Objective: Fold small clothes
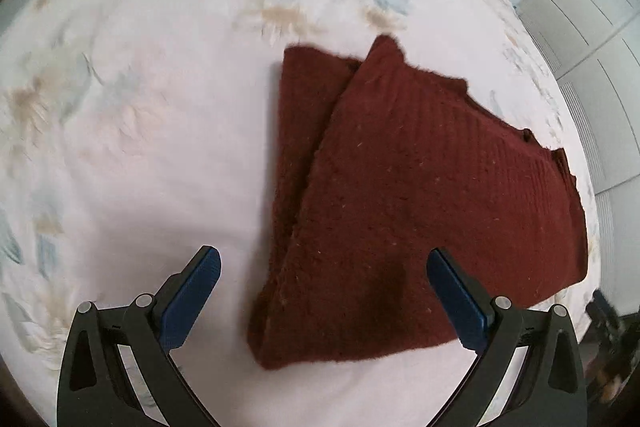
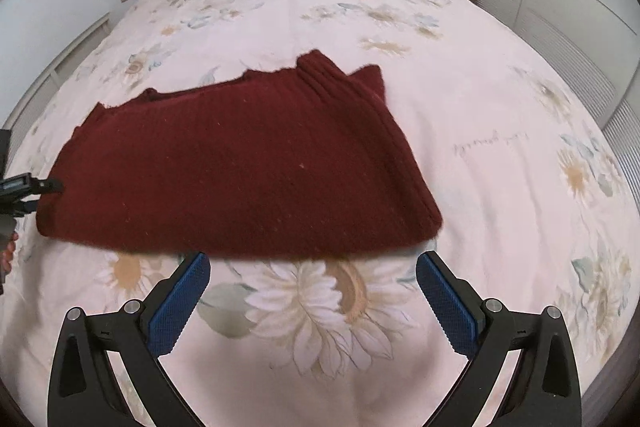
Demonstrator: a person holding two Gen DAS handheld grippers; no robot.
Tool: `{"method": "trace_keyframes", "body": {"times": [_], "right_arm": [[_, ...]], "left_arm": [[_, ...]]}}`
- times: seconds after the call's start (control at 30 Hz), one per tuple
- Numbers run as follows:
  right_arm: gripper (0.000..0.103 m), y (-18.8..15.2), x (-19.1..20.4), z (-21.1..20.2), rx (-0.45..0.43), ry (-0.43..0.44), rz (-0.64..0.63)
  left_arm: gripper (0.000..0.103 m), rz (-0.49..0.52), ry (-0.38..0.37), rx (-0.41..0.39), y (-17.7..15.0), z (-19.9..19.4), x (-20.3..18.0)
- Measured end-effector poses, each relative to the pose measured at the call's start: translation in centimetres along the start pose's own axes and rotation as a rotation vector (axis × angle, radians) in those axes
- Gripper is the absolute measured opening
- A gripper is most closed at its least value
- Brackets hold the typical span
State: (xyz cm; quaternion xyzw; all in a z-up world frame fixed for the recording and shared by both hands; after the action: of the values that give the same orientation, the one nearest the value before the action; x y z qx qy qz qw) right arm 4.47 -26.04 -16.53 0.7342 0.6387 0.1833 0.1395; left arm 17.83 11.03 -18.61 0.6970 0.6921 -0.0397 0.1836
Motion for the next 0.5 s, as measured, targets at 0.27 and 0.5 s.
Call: {"method": "trace_keyframes", "body": {"times": [0.27, 0.5], "right_arm": [[0.103, -0.7, -1.8, 0.2, 0.014, -0.011, 0.030], [0.103, -0.6, -2.2, -0.1, 0.005, 0.011, 0.052]], "left_arm": [[0.102, -0.014, -0.005, 0.047, 0.0, 3.4, -0.2], [0.035, 0.060, -0.071, 0.071, -0.7, 2.2, -3.2]]}}
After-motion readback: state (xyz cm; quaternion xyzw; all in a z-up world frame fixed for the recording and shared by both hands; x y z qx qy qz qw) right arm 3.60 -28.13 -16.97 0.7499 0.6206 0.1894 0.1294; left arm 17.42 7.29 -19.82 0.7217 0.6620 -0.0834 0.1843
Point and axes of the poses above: each gripper's, at about its wrist camera, not at the fingertips, and z roughly the way its jaws point, x to its left, y to its top, the point moved 6 cm from there along z, roughly the way its jaws point, and after that the axes turned 6 degrees about x, right-handed, at the moved point
